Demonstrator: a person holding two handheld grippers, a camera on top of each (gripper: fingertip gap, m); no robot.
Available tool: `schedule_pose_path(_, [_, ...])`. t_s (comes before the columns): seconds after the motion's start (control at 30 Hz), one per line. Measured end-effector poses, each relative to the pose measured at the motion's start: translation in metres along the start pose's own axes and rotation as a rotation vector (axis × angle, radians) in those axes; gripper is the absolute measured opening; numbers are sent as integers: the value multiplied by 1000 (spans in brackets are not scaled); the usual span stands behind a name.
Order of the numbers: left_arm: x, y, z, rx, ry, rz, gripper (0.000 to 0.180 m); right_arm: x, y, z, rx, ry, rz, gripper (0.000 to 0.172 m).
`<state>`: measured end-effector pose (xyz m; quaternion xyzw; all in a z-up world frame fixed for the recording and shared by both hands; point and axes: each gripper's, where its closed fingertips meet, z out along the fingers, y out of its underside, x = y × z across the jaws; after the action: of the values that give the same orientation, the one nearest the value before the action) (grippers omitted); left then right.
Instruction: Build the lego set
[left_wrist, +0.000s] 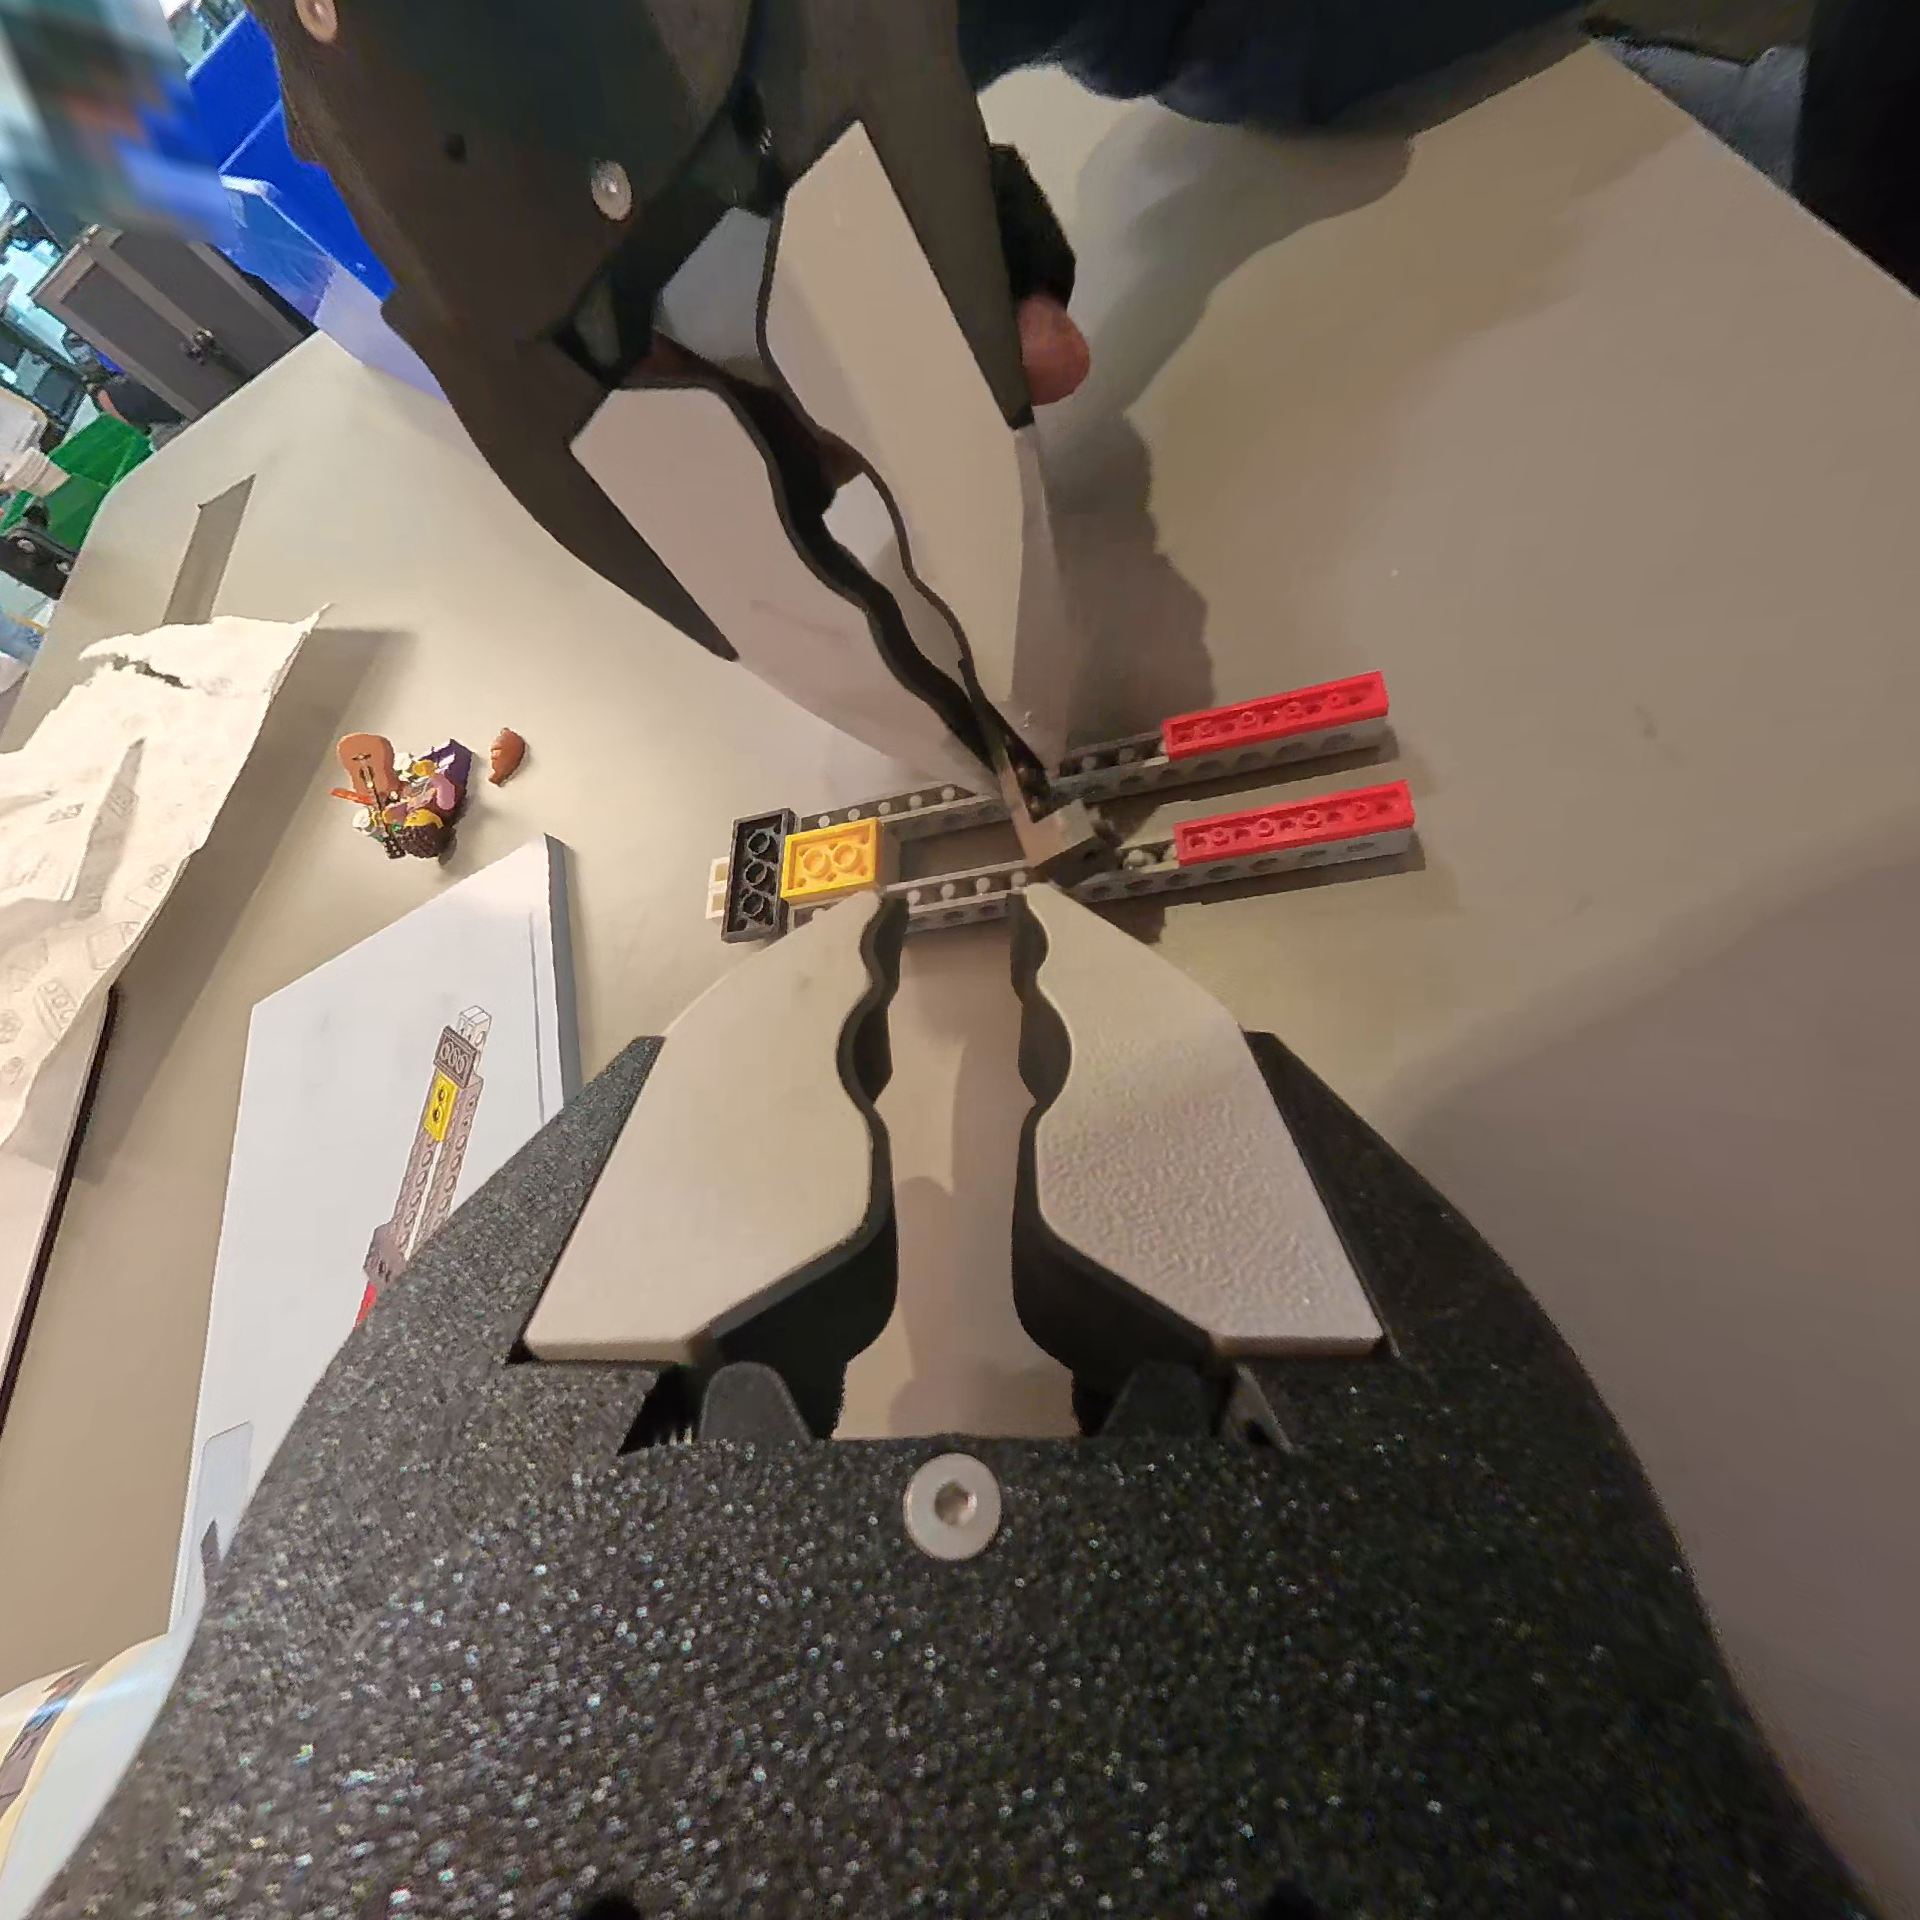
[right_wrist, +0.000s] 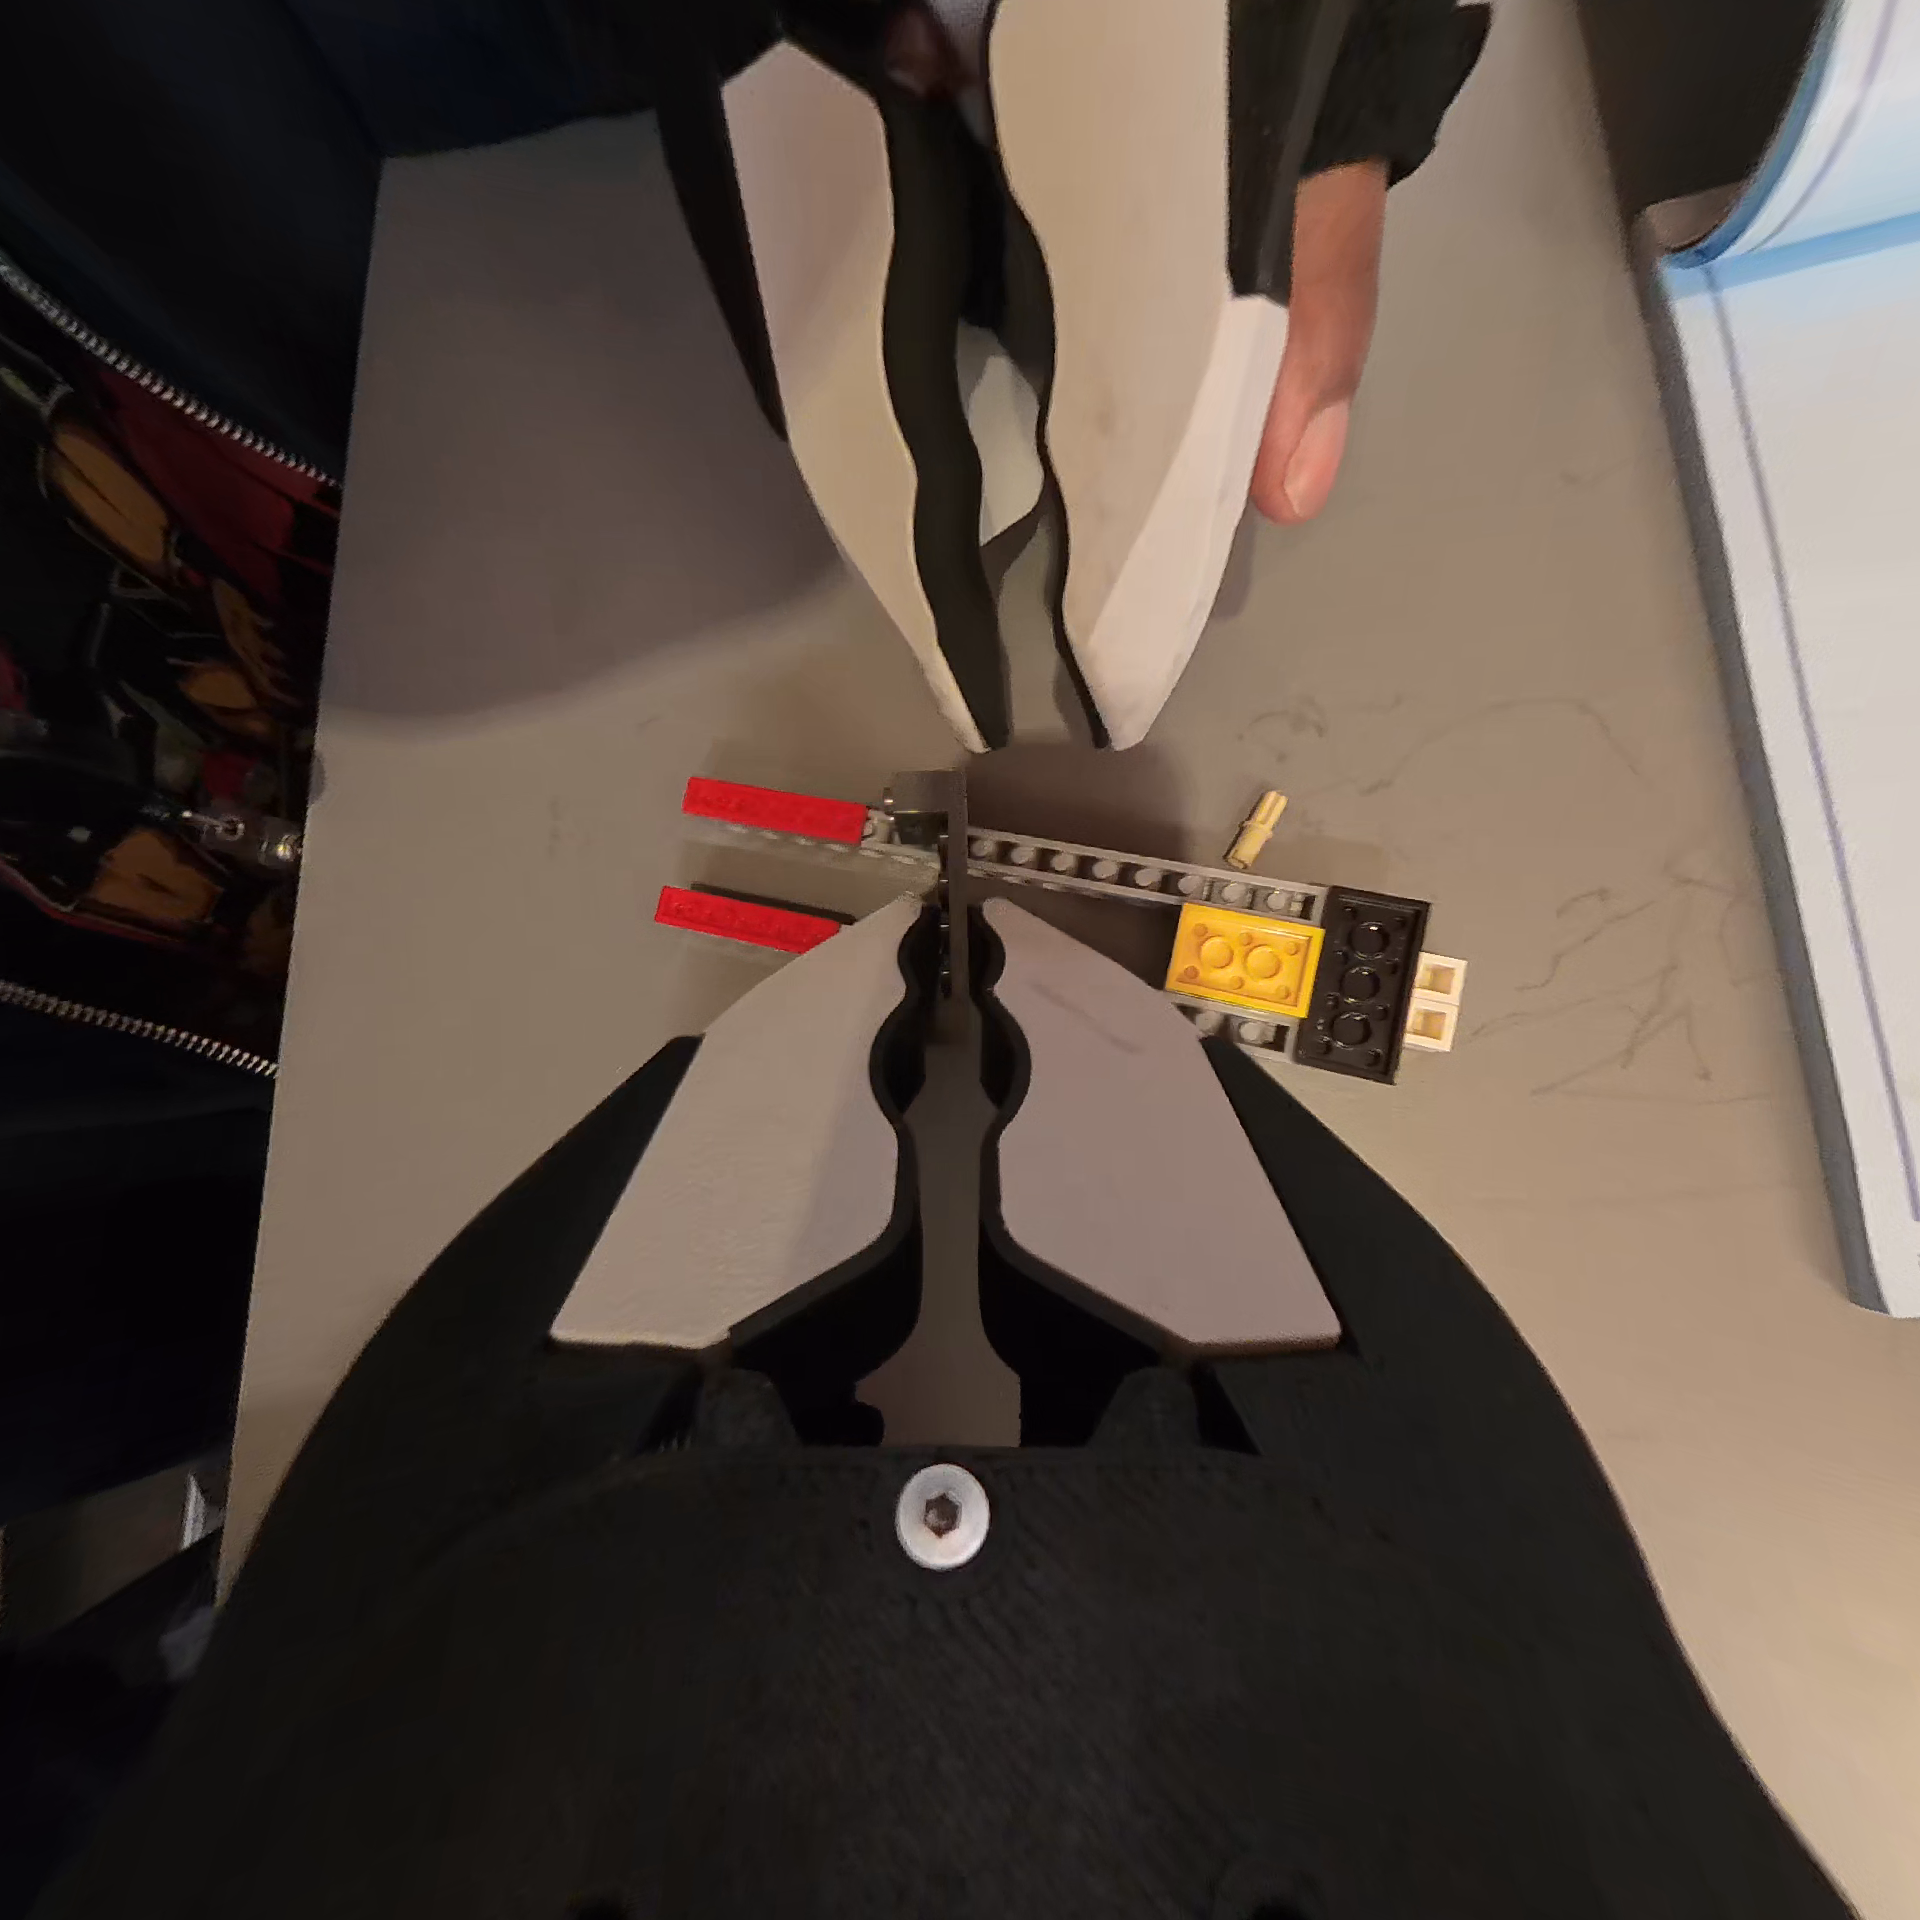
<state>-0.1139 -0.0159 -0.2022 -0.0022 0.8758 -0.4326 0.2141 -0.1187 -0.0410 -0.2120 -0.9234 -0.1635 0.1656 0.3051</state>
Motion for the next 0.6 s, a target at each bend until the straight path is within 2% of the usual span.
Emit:
schedule_pose_path(0.17, [-2,2,0,-13,-8,-7,19,2,3,5,-17,32,-7,5])
schedule_pose_path(0.33, [-3,0,-2,1,-3,-23,19,-7,-3,5,19,-17,0,21])
schedule_pose_path(0.47, [-3,-1,-4,14,0,-33,19,-8,-3,-2,39,-30,2,20])
schedule_pose_path(0.6, [-1,-1,-4,12,21,-44,19,-1,11,-7,5,-17,46,22])
